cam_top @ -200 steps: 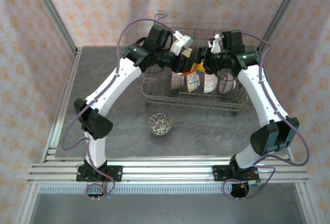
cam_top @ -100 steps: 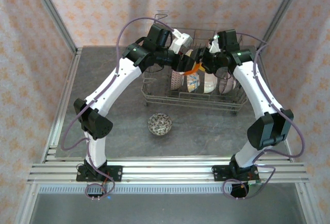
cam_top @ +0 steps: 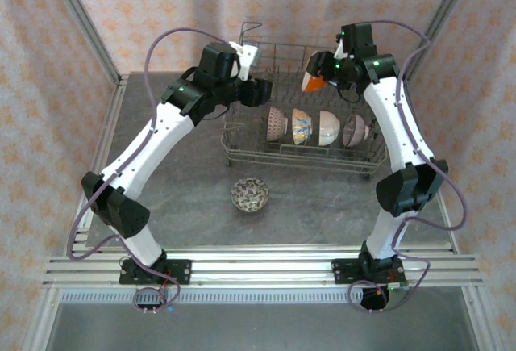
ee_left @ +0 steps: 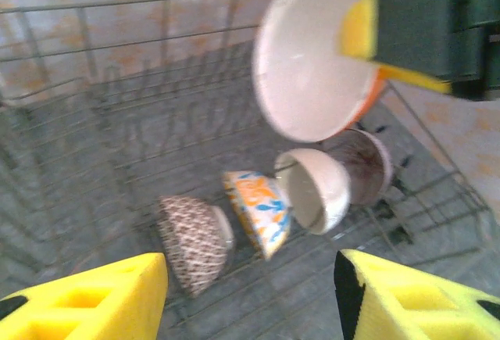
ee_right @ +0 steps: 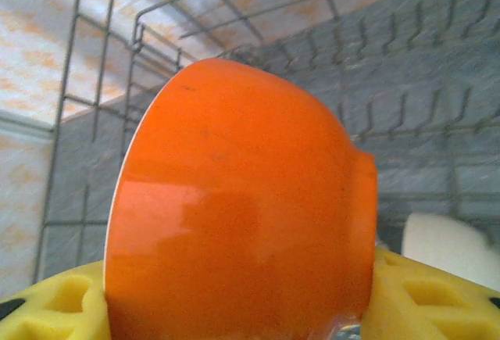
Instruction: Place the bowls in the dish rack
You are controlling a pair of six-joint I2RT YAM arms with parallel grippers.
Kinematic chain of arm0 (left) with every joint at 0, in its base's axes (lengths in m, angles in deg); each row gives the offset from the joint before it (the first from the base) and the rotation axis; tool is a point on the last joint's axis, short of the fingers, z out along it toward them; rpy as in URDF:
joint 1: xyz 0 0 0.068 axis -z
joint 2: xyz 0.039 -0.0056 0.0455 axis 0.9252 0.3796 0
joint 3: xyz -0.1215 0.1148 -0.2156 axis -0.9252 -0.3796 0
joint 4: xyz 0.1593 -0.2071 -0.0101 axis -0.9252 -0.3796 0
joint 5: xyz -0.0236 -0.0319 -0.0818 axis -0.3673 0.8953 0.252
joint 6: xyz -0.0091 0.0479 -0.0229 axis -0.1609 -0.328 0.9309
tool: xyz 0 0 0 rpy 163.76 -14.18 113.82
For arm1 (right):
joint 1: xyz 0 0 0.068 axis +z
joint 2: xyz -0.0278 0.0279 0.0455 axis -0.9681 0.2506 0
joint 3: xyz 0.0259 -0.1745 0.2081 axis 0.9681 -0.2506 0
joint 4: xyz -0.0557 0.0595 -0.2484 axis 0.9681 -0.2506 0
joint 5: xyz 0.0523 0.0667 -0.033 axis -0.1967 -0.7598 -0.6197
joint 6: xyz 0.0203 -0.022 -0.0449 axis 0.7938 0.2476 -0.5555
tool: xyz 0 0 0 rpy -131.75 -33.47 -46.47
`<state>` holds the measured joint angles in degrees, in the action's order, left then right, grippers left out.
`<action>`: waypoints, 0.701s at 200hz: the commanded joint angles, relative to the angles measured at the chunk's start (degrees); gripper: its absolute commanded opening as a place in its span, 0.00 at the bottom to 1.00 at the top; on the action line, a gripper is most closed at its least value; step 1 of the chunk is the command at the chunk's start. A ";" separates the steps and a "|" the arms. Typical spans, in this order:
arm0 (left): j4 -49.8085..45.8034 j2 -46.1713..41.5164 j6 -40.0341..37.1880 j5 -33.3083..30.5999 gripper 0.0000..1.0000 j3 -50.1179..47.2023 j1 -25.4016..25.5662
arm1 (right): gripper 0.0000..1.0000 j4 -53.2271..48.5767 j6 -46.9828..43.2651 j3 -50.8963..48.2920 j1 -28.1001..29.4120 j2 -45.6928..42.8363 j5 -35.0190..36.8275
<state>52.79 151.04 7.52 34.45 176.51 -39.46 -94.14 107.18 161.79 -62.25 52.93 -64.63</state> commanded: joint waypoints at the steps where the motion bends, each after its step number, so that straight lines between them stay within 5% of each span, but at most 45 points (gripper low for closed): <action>1: 2.83 -1.89 2.42 -3.51 0.60 -3.28 -1.77 | 0.54 -3.78 -4.98 6.46 -0.76 3.41 8.15; 68: 0.46 -0.28 0.79 -6.20 0.60 -5.78 -6.38 | 0.54 -7.53 -12.58 21.10 -0.78 13.38 24.44; 140: 3.46 4.08 -0.37 -1.32 0.60 -6.22 -7.57 | 0.55 -2.19 -21.77 17.06 -0.84 14.66 39.38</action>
<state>54.27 152.64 7.97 31.76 169.71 -46.59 -100.39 90.73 180.39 -62.84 67.25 -33.94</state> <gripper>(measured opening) 0.598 0.582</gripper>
